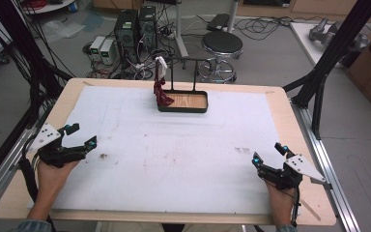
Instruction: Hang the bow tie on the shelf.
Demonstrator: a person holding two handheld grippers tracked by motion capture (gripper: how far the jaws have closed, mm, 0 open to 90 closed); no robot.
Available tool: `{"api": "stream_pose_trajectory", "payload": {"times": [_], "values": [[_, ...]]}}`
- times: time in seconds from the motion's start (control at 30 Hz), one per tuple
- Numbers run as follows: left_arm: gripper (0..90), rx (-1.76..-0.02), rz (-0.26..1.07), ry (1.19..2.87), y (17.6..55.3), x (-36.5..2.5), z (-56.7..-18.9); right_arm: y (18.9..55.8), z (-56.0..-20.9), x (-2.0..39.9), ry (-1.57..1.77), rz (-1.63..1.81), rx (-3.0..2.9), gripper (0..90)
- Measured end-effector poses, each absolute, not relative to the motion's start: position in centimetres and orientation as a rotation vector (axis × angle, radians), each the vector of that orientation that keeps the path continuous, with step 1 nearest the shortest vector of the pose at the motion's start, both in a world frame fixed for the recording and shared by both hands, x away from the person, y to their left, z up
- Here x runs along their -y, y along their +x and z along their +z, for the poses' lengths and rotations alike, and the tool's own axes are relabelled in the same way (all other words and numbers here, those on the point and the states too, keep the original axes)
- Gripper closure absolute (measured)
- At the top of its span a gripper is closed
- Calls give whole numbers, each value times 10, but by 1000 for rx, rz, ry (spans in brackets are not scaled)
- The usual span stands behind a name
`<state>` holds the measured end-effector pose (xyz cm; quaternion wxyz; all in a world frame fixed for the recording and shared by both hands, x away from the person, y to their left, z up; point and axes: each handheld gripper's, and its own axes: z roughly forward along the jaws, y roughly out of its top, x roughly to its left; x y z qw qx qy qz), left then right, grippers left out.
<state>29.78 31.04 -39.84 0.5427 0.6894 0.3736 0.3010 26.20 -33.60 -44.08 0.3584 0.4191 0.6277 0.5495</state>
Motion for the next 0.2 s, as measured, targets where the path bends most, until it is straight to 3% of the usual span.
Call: {"api": "stream_pose_trajectory", "payload": {"times": [0.2], "values": [[164, -904, 712, 1638, 297, -311, -403, 262, -441, 336, 1077, 1414, -1620, 108]]}}
